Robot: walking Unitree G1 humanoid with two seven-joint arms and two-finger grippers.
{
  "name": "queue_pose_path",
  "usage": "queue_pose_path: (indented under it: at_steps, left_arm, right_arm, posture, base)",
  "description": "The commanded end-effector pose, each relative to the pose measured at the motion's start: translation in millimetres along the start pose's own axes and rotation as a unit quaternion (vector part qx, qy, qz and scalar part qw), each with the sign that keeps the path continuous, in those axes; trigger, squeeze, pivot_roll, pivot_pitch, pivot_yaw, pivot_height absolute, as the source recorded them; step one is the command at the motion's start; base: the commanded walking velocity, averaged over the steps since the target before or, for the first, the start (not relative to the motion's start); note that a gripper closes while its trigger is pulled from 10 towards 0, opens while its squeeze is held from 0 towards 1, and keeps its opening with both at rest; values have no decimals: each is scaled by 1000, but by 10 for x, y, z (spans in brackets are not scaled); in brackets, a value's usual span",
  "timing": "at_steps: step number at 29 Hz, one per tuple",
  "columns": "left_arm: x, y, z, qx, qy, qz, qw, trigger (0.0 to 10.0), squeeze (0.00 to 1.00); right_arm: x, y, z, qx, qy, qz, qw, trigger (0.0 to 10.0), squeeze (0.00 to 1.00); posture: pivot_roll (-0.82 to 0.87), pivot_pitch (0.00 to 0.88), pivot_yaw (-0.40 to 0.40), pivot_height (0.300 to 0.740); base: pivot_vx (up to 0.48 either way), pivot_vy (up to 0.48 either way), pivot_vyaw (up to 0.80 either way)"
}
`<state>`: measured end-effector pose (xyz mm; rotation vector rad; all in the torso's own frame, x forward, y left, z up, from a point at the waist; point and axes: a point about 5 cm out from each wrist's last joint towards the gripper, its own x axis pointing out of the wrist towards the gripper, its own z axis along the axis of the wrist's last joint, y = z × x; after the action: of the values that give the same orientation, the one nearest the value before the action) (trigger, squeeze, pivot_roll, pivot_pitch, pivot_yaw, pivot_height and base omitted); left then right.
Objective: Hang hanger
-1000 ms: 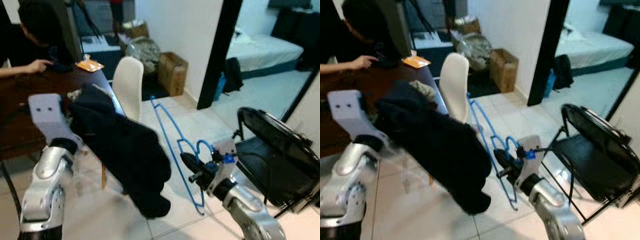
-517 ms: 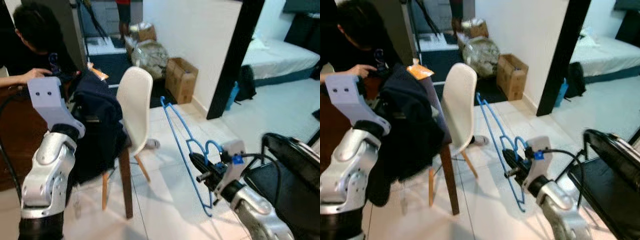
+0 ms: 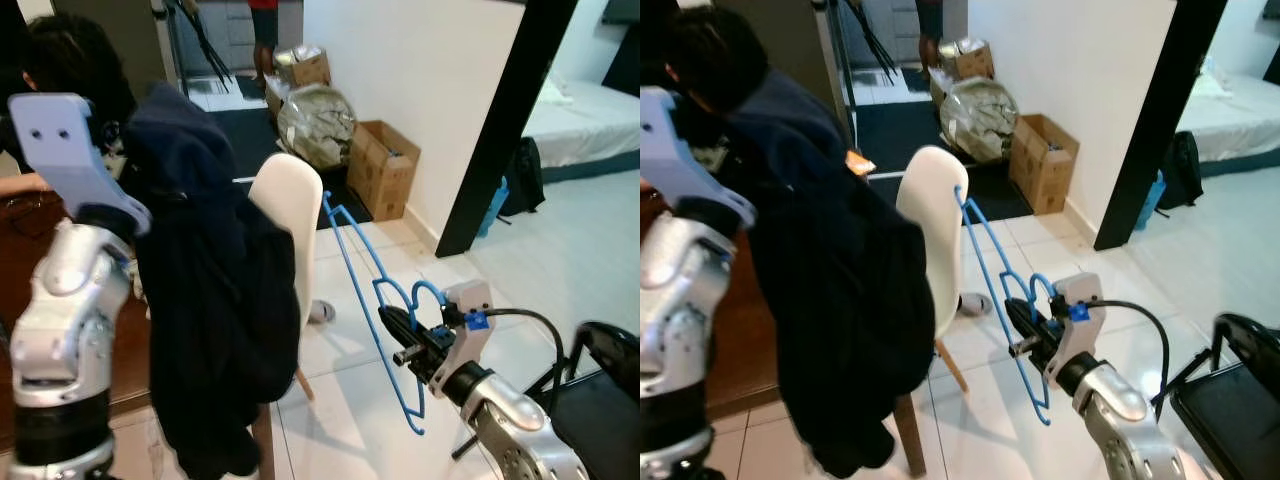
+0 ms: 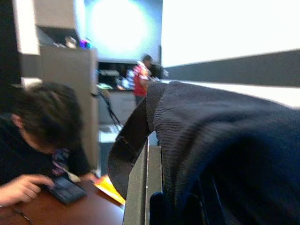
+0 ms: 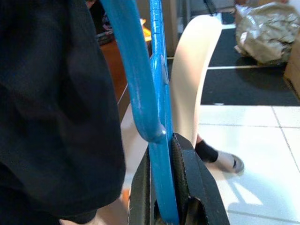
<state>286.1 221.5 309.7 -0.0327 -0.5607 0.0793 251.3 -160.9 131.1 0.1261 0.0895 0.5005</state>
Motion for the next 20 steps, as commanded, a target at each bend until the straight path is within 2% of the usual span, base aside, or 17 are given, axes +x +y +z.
queue_pose_path:
  at_steps: [1, 3, 5, 8, 11, 14, 15, 17, 20]
  left_arm:
    - [20, 59, 75, 11, -14, 12, 1000, 10000, 0]
    - [48, 206, 162, 36, -27, 40, 998, 10000, 0]
    - [48, 206, 162, 36, -27, 40, 998, 10000, 0]
    - [62, 392, 253, 73, -33, 88, 993, 10000, 0]
    - [20, 487, 139, 98, 2, 127, 987, 10000, 0]
    - [-99, 559, -173, 92, 77, 155, 981, 10000, 0]
    - [-99, 559, -173, 92, 77, 155, 981, 10000, 0]
    - [-161, 549, -308, 78, 104, 161, 978, 10000, 0]
    - [-181, 529, -343, 76, 111, 159, 978, 10000, 0]
  right_arm:
    - [10, 38, -5, 6, -3, 8, 1000, 10000, 0]
    - [7, 38, -9, 6, -2, 7, 1000, 10000, 0]
    - [7, 38, -9, 6, -2, 7, 1000, 10000, 0]
    - [2, 34, -7, 6, -2, 7, 1000, 10000, 0]
    - [2, 31, -4, 6, -1, 7, 1000, 10000, 0]
    - [5, 28, 1, 6, 0, 7, 1000, 10000, 0]
    - [5, 28, 1, 6, 0, 7, 1000, 10000, 0]
    - [7, 25, 4, 5, 0, 6, 1000, 10000, 0]
    - [6, 23, 6, 5, 0, 6, 1000, 10000, 0]
  posture:
    - [3, 0, -5, 740]
    - [3, 0, -6, 740]
    - [3, 0, -6, 740]
    - [3, 0, -7, 740]
    - [4, 0, -9, 740]
    - [1, 0, -10, 740]
    - [1, 0, -10, 740]
    - [-2, 0, -11, 740]
    - [-3, 0, -9, 740]
  base:
    - [480, 0, 0]
    - [480, 0, 0]
    - [480, 0, 0]
    - [480, 0, 0]
    - [321, 0, 0]
    - [0, 0, 0]
    - [0, 0, 0]
    - [0, 0, 0]
    - [0, 0, 0]
